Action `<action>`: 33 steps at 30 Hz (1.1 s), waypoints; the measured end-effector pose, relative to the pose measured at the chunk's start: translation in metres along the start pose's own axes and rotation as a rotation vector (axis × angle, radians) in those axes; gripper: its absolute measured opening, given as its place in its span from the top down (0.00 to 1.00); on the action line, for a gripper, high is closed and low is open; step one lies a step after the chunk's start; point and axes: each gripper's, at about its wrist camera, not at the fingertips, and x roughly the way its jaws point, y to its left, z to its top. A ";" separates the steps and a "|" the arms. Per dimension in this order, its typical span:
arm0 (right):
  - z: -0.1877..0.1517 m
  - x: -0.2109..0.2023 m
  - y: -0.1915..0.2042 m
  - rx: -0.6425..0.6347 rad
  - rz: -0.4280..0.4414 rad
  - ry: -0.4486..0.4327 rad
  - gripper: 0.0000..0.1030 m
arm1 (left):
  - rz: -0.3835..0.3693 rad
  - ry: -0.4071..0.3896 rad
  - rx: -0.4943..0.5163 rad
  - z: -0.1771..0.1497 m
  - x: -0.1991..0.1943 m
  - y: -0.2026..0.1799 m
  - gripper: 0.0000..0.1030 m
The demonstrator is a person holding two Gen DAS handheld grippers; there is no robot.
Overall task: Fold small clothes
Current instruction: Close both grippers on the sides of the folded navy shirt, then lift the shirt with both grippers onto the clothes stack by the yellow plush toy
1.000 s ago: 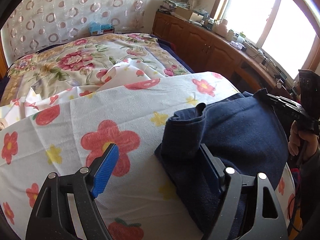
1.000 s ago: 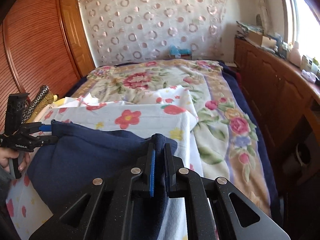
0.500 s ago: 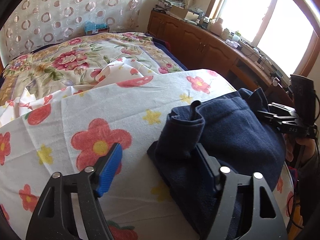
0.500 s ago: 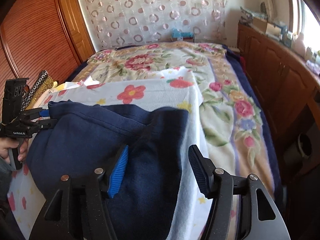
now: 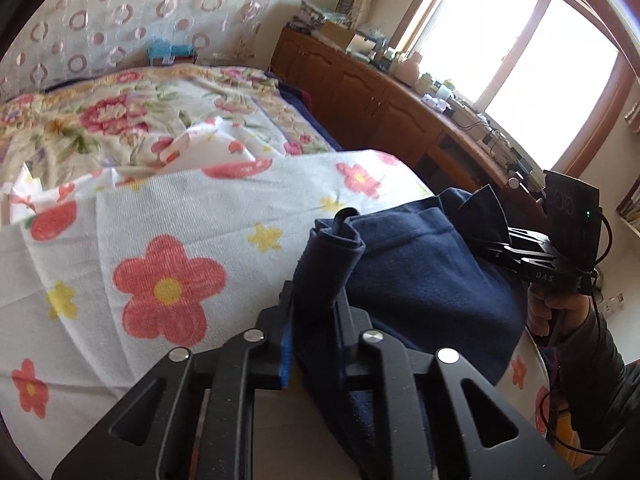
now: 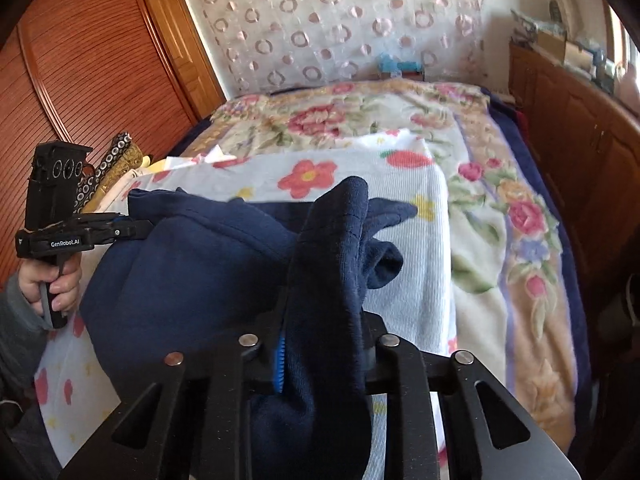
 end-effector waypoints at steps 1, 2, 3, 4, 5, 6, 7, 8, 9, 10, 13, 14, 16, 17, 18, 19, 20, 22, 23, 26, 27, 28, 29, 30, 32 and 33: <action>-0.001 -0.005 0.004 -0.014 -0.007 -0.024 0.79 | -0.002 -0.020 0.002 0.001 -0.008 -0.003 0.86; 0.000 -0.013 0.008 -0.029 -0.017 -0.054 0.79 | -0.015 -0.051 0.004 0.002 -0.021 -0.008 0.86; 0.002 -0.021 0.011 -0.035 -0.018 -0.079 0.79 | -0.024 -0.074 0.007 0.002 -0.031 -0.011 0.86; 0.004 -0.029 0.016 -0.040 -0.015 -0.106 0.80 | -0.031 -0.097 0.011 0.002 -0.042 -0.015 0.87; 0.009 -0.038 0.023 -0.055 -0.013 -0.136 0.80 | -0.032 -0.127 0.017 0.001 -0.056 -0.019 0.87; 0.012 -0.044 0.029 -0.070 -0.016 -0.155 0.80 | -0.030 -0.152 0.020 0.000 -0.067 -0.021 0.87; 0.015 -0.050 0.037 -0.088 -0.017 -0.180 0.80 | -0.026 -0.183 0.022 -0.001 -0.081 -0.022 0.87; 0.021 -0.056 0.047 -0.107 -0.009 -0.202 0.80 | -0.019 -0.213 0.019 -0.003 -0.096 -0.022 0.87; 0.026 -0.059 0.056 -0.128 0.000 -0.216 0.81 | -0.013 -0.236 0.015 -0.004 -0.107 -0.019 0.87; 0.032 -0.061 0.066 -0.149 0.006 -0.234 0.81 | -0.002 -0.264 0.013 -0.006 -0.121 -0.016 0.87; 0.049 -0.060 0.097 -0.218 0.053 -0.269 0.81 | 0.068 -0.343 0.004 -0.014 -0.167 -0.002 0.87; 0.059 -0.057 0.112 -0.247 0.078 -0.277 0.81 | 0.107 -0.370 0.000 -0.019 -0.186 0.006 0.87; 0.077 -0.048 0.139 -0.302 0.109 -0.298 0.81 | 0.165 -0.409 -0.012 -0.027 -0.211 0.019 0.87; 0.086 -0.043 0.152 -0.329 0.132 -0.301 0.81 | 0.196 -0.426 -0.024 -0.033 -0.224 0.028 0.87; 0.095 -0.035 0.166 -0.357 0.152 -0.305 0.81 | 0.240 -0.450 -0.040 -0.040 -0.241 0.039 0.87; 0.105 -0.028 0.182 -0.385 0.169 -0.309 0.81 | 0.271 -0.469 -0.055 -0.046 -0.252 0.048 0.87; 0.116 -0.020 0.200 -0.417 0.193 -0.307 0.81 | 0.296 -0.484 -0.071 -0.051 -0.261 0.057 0.87; 0.136 -0.003 0.233 -0.477 0.230 -0.304 0.81 | 0.352 -0.520 -0.116 -0.065 -0.281 0.076 0.87; 0.146 0.007 0.252 -0.516 0.249 -0.299 0.81 | 0.388 -0.540 -0.147 -0.074 -0.292 0.088 0.87; 0.175 0.038 0.304 -0.612 0.290 -0.267 0.81 | 0.461 -0.568 -0.219 -0.095 -0.303 0.113 0.87; 0.184 0.050 0.325 -0.653 0.296 -0.253 0.81 | 0.480 -0.571 -0.247 -0.102 -0.304 0.123 0.87; 0.196 0.065 0.334 -0.681 0.303 -0.240 0.81 | 0.499 -0.571 -0.281 -0.110 -0.303 0.135 0.87; 0.204 0.080 0.355 -0.718 0.305 -0.221 0.81 | 0.506 -0.569 -0.306 -0.115 -0.300 0.142 0.87; 0.210 0.092 0.367 -0.745 0.303 -0.209 0.81 | 0.511 -0.563 -0.338 -0.122 -0.296 0.154 0.87; 0.225 0.122 0.396 -0.792 0.296 -0.176 0.81 | 0.524 -0.552 -0.397 -0.133 -0.287 0.173 0.87; 0.233 0.137 0.407 -0.809 0.293 -0.160 0.81 | 0.528 -0.548 -0.414 -0.134 -0.286 0.180 0.87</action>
